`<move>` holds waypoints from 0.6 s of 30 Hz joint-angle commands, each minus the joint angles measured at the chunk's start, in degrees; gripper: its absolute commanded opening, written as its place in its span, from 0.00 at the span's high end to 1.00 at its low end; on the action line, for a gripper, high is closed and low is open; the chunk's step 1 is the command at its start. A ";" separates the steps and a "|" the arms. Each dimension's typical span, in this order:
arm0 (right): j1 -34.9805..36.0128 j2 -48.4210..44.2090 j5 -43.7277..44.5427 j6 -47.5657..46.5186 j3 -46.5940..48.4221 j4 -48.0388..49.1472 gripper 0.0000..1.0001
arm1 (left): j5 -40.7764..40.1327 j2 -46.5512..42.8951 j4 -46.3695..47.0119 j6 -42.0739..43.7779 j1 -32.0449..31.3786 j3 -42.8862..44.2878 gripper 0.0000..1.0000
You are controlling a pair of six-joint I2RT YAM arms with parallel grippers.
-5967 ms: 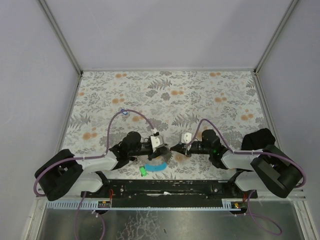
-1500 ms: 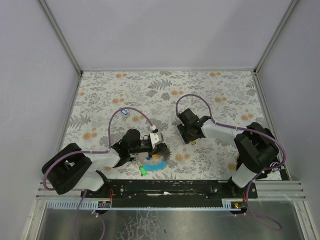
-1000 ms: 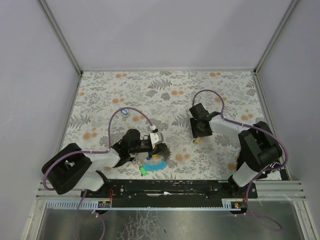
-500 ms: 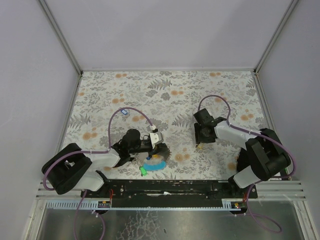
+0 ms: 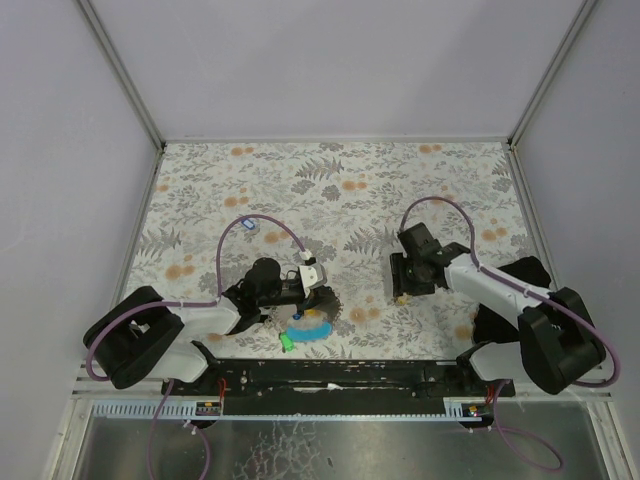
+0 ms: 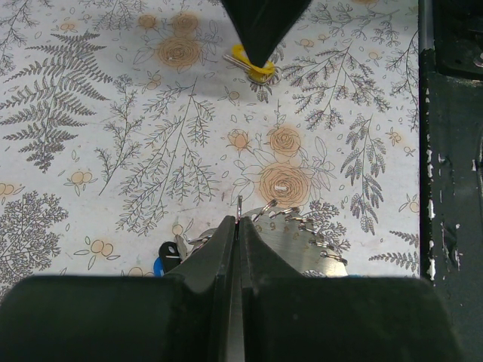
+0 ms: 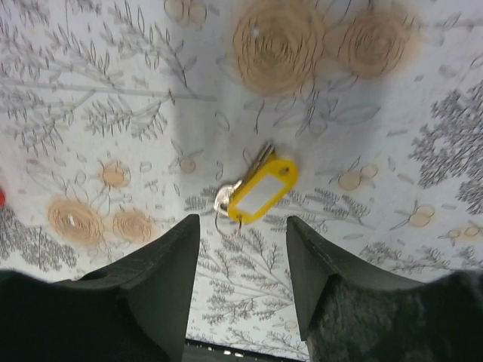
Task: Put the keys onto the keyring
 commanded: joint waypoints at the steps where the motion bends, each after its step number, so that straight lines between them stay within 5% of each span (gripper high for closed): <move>1: -0.01 -4.97 -4.66 2.07 -4.14 -1.77 0.43 | 1.41 -0.27 2.39 -0.52 -0.20 1.70 1.00; 18: 5.17 -0.65 -4.83 5.59 -7.76 11.31 0.42 | 1.15 -1.25 2.56 -0.59 -0.22 1.27 1.00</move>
